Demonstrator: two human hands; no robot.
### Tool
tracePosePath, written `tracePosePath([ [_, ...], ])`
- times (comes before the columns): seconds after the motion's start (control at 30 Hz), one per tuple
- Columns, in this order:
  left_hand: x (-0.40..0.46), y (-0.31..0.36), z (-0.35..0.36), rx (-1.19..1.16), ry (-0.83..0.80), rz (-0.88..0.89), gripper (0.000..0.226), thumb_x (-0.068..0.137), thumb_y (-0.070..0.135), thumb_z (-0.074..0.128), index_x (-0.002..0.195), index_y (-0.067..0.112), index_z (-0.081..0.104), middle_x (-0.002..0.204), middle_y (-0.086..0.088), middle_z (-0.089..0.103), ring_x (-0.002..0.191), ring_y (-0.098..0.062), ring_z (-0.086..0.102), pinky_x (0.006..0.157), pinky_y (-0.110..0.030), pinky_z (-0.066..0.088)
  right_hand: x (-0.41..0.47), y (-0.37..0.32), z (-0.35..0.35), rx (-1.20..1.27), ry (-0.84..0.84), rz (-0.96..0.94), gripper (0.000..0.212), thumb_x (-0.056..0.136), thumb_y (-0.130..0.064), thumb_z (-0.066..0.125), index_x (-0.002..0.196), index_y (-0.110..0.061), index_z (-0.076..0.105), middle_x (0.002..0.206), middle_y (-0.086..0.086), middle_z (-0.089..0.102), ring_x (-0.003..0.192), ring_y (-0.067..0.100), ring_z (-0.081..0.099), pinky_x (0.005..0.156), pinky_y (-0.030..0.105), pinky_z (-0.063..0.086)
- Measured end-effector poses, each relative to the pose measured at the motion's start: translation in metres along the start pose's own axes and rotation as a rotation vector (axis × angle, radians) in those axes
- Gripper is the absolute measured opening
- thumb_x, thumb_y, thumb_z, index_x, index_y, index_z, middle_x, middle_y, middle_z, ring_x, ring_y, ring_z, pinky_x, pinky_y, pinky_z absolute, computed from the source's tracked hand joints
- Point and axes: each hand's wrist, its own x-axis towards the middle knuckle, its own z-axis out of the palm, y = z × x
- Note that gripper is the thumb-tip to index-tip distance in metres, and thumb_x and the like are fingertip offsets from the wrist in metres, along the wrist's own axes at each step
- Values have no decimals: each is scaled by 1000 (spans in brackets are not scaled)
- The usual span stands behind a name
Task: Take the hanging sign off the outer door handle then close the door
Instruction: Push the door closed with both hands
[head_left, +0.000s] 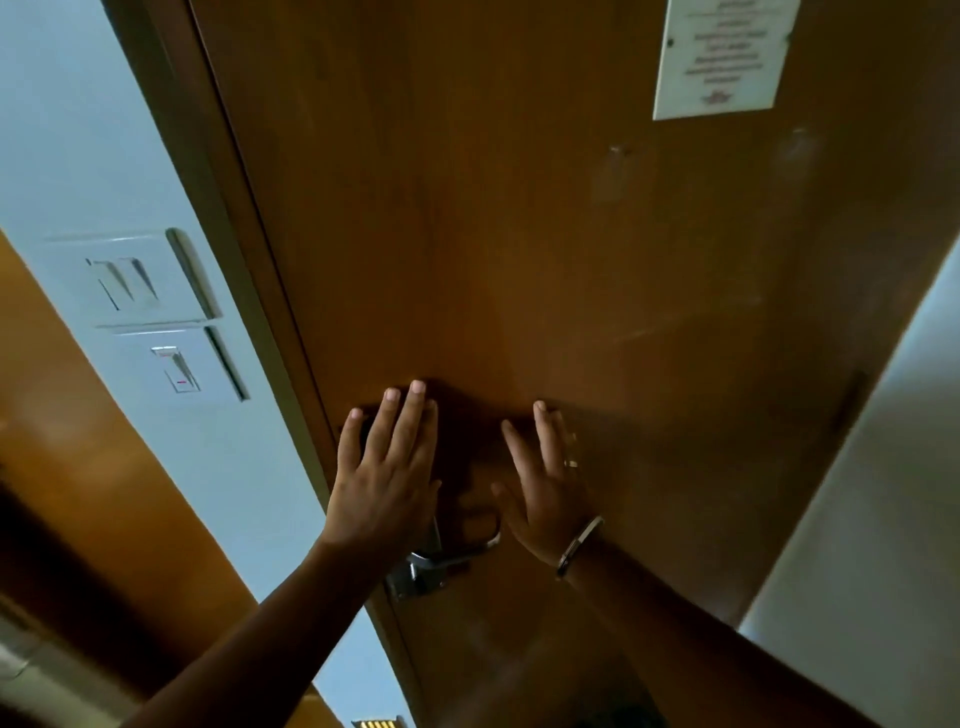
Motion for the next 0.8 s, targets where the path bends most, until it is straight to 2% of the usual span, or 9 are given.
tracePosePath([
  [0.07, 11, -3, 16, -16, -1, -63, 91, 77, 41, 74, 150, 6, 32, 160, -18, 20, 144, -40, 24, 112, -60, 21, 24, 13, 2, -65, 7, -66, 67, 91, -49, 49, 151, -31, 26, 163, 12, 8, 149, 34, 7, 118, 52, 12],
  [0.13, 23, -6, 30, -37, 12, -135, 91, 79, 45, 71, 152, 11, 29, 161, -19, 17, 145, -40, 19, 113, -60, 19, 47, 23, 5, -140, 16, -118, 76, 83, -41, 62, 150, -29, 29, 162, 14, 10, 147, 39, 11, 116, 58, 16],
  [0.27, 51, -16, 49, -66, 25, -256, 102, 76, 62, 66, 155, 22, 15, 162, -20, 11, 147, -42, 9, 115, -60, 9, 85, 34, 6, -310, 18, -176, 95, 66, -27, 78, 149, -29, 31, 160, 17, 16, 145, 42, 14, 111, 62, 12],
  [0.33, 70, -22, 57, -77, 13, -289, 108, 73, 67, 66, 156, 26, 8, 162, -21, 9, 146, -44, 8, 114, -61, 8, 106, 36, 7, -369, 23, -198, 98, 66, -28, 80, 149, -31, 29, 160, 17, 12, 146, 42, 14, 111, 64, 12],
  [0.47, 106, -34, 74, -133, -24, -339, 114, 69, 67, 70, 155, 28, 8, 161, -24, 7, 145, -47, 11, 111, -64, 14, 143, 32, 10, -434, 8, -228, 108, 67, -34, 82, 152, -32, 16, 160, 16, 1, 147, 41, 7, 112, 67, 12],
  [0.6, 124, -40, 91, -231, -28, -352, 117, 71, 62, 72, 155, 31, -4, 162, -20, -1, 147, -42, 3, 110, -61, 18, 161, 36, 13, -531, -43, -213, 109, 70, -21, 80, 152, -31, 9, 161, 15, -4, 147, 42, 3, 110, 71, 11],
  [0.8, 153, -57, 117, -294, -17, -287, 116, 74, 59, 71, 153, 35, -10, 159, -8, -19, 146, -30, -14, 115, -57, 6, 183, 44, 15, -629, -39, -187, 95, 67, -20, 82, 148, -30, 33, 158, 17, 25, 143, 42, 25, 102, 73, 29],
])
